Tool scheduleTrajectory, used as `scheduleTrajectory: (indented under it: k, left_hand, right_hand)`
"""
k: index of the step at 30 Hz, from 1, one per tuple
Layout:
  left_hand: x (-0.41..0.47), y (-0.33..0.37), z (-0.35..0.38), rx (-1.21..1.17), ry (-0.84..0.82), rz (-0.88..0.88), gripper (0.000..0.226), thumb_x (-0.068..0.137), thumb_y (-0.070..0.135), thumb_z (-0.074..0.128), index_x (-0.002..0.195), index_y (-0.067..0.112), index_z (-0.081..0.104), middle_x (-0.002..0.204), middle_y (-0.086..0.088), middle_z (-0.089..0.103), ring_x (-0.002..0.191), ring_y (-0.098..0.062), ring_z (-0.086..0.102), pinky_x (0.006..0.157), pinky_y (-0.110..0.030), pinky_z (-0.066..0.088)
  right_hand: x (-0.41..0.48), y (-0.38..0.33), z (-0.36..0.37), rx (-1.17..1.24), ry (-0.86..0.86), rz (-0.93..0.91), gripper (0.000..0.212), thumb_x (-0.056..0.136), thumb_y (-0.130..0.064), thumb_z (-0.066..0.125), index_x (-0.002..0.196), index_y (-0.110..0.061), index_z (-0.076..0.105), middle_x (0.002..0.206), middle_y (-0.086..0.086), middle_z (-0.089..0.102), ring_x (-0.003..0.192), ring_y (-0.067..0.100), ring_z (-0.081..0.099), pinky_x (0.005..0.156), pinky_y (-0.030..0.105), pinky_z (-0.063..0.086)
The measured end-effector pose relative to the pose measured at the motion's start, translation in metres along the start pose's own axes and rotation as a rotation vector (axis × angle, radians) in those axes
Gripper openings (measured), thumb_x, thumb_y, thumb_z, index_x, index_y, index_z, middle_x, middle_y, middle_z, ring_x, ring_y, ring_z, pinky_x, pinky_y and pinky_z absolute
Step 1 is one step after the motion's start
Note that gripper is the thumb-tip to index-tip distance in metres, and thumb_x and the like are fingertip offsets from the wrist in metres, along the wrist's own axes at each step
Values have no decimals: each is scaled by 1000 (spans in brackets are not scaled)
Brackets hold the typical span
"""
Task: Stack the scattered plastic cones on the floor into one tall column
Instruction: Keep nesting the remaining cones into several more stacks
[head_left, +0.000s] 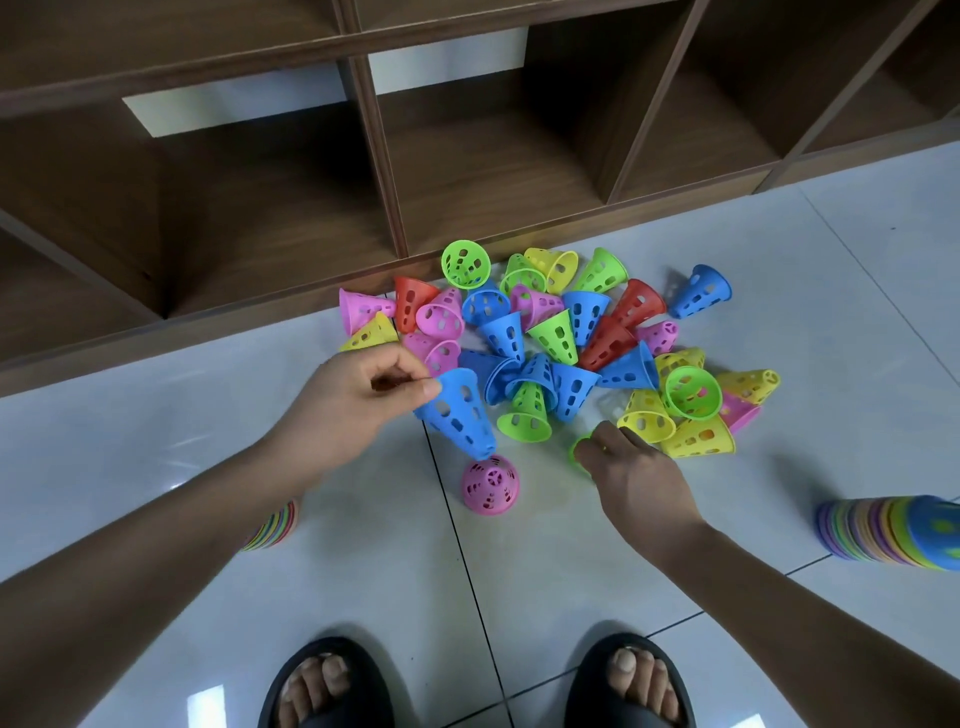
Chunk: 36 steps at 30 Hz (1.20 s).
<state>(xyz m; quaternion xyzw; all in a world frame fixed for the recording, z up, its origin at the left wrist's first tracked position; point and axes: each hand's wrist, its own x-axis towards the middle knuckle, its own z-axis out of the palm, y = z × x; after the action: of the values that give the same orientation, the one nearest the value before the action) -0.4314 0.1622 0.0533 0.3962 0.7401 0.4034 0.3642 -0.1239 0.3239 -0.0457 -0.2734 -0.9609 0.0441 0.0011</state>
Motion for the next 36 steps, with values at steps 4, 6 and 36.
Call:
scheduleTrajectory:
  k: [4, 6, 36]
  left_hand:
    - [-15, -9, 29, -255, -57, -87, 10, 100, 20, 72, 95, 12, 73, 72, 9, 58, 64, -6, 48, 61, -17, 40]
    - [-21, -17, 43, -288, -77, -125, 11, 101, 19, 71, 94, 10, 72, 71, 6, 55, 63, -7, 46, 58, -20, 38]
    - [13, -83, 86, -163, 153, -382, 8, 85, 41, 73, 89, 35, 71, 80, 6, 74, 77, -20, 69, 78, -42, 59]
  right_hand:
    - [-2, 1, -11, 270, 29, 196, 17, 94, -8, 73, 92, -22, 64, 87, -5, 55, 64, 26, 58, 51, 38, 50]
    - [-1, -1, -23, 497, 14, 292, 12, 99, -13, 69, 97, -24, 65, 89, -8, 61, 67, 19, 61, 60, 39, 53]
    - [4, -65, -29, 1706, -361, 801, 15, 105, -11, 62, 114, 1, 67, 91, 10, 67, 69, 19, 58, 64, 31, 48]
